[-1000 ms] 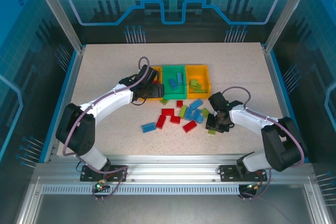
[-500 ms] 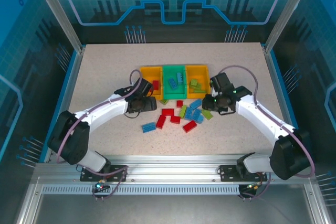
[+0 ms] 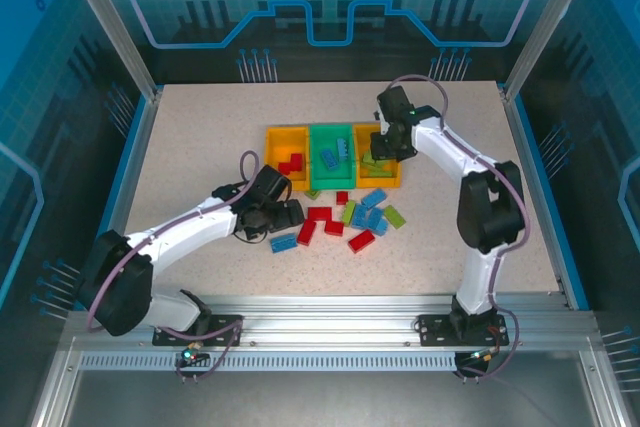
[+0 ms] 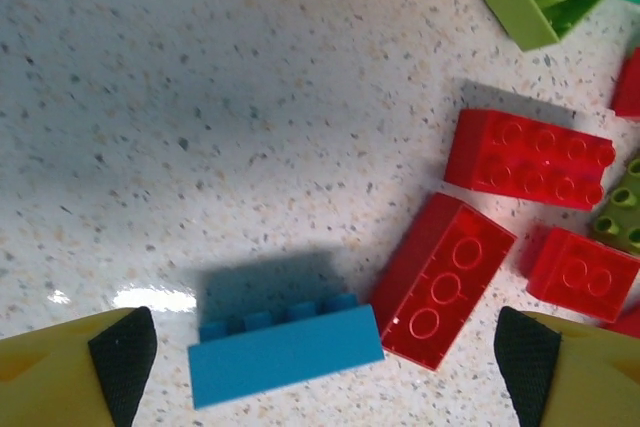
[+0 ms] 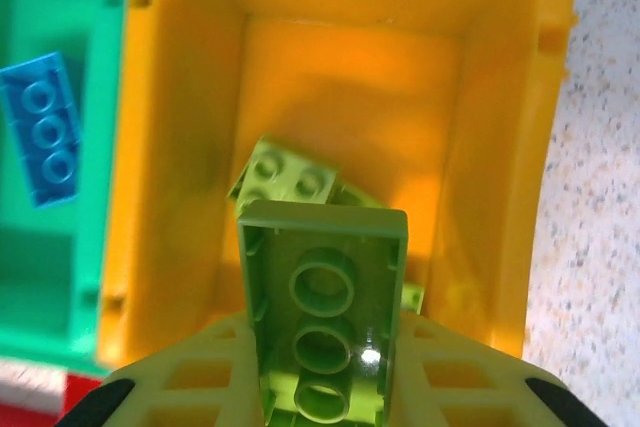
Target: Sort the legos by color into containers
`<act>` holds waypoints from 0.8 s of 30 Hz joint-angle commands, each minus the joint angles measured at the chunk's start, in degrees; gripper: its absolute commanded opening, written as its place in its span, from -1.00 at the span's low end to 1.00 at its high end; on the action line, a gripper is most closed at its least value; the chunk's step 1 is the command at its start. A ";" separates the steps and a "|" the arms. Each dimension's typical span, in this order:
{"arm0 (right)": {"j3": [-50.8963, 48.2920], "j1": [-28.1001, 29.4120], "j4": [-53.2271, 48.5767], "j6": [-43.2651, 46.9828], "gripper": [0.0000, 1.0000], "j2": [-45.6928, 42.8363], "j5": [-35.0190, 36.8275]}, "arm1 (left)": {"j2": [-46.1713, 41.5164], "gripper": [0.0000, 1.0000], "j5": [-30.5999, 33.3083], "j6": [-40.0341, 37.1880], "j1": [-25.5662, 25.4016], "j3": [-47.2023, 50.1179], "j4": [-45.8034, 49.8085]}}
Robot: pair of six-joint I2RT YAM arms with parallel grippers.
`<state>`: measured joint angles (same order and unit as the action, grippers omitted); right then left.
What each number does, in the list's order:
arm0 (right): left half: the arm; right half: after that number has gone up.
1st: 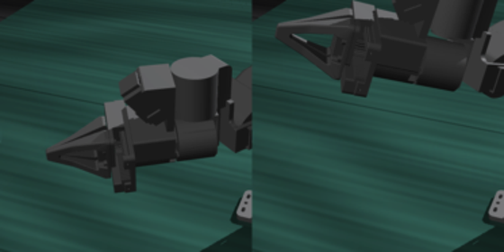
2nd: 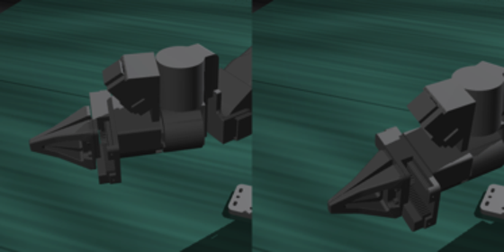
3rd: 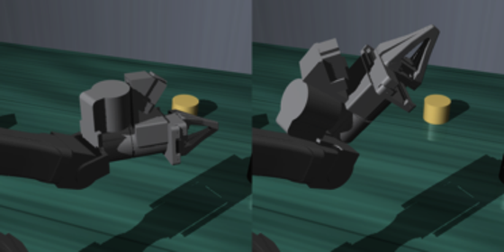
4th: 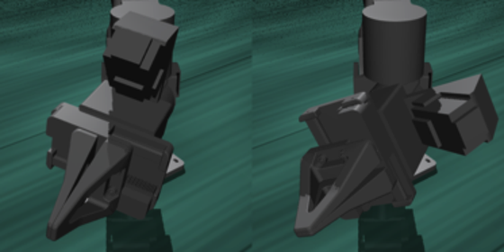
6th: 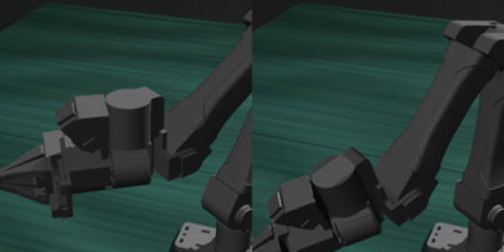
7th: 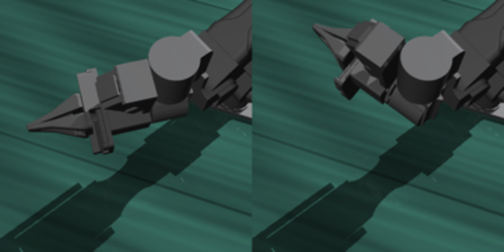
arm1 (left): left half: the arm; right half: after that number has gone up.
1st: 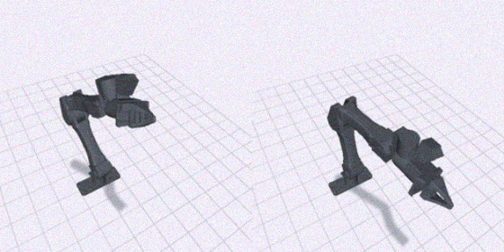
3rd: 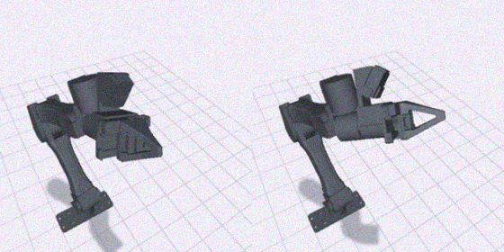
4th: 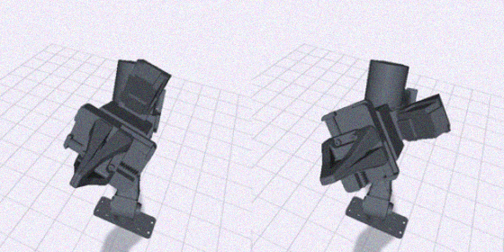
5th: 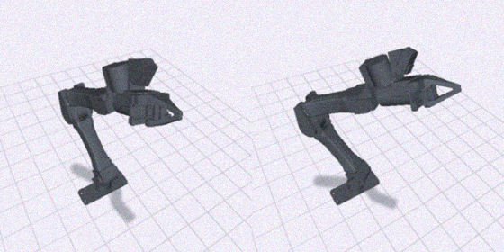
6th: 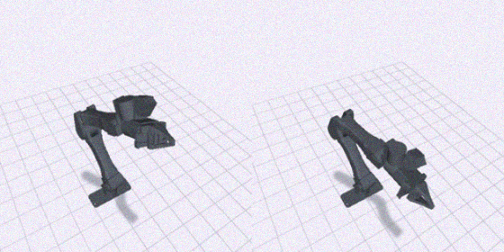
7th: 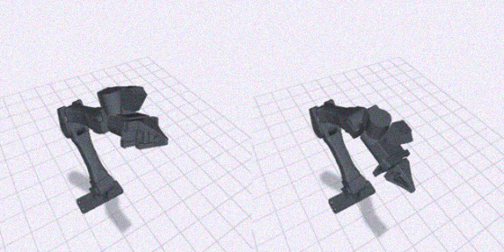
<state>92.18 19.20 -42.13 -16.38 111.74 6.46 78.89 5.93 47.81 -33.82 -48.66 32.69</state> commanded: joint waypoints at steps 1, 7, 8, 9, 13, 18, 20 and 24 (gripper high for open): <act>4.26 -0.70 -2.72 2.82 -0.58 3.70 0.84 | -0.87 0.86 -2.24 5.39 -1.24 2.71 1.47; 7.69 -0.66 -3.18 3.71 -0.46 7.69 -0.14 | 0.76 0.88 -2.18 8.13 -3.20 3.55 1.41; 8.04 -0.66 -3.38 3.73 -0.40 8.08 -0.15 | 1.23 0.88 -2.17 8.27 -3.31 3.57 1.41; 8.18 -0.66 -3.48 3.73 -0.34 8.22 -0.44 | 1.57 0.88 -2.11 8.35 -3.29 3.41 1.35; 7.51 -0.67 -3.18 3.11 0.14 7.64 -1.88 | 3.11 0.86 -2.42 8.52 -3.54 2.92 0.80; 6.75 -0.67 -3.06 2.15 0.33 5.73 -2.58 | 4.97 0.84 -1.72 8.86 -3.85 3.11 0.51; 6.14 -0.66 -2.66 1.73 0.41 4.56 -3.01 | 5.12 0.81 -2.02 9.35 -3.97 3.85 -0.31; 5.45 -0.66 -2.06 1.05 0.50 2.71 -3.97 | 5.04 0.77 -1.56 9.85 -4.23 4.29 -0.79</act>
<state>98.26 18.79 -43.70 -14.31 117.93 4.08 83.59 4.60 56.21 -37.39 -45.15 32.29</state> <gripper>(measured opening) 0.746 0.887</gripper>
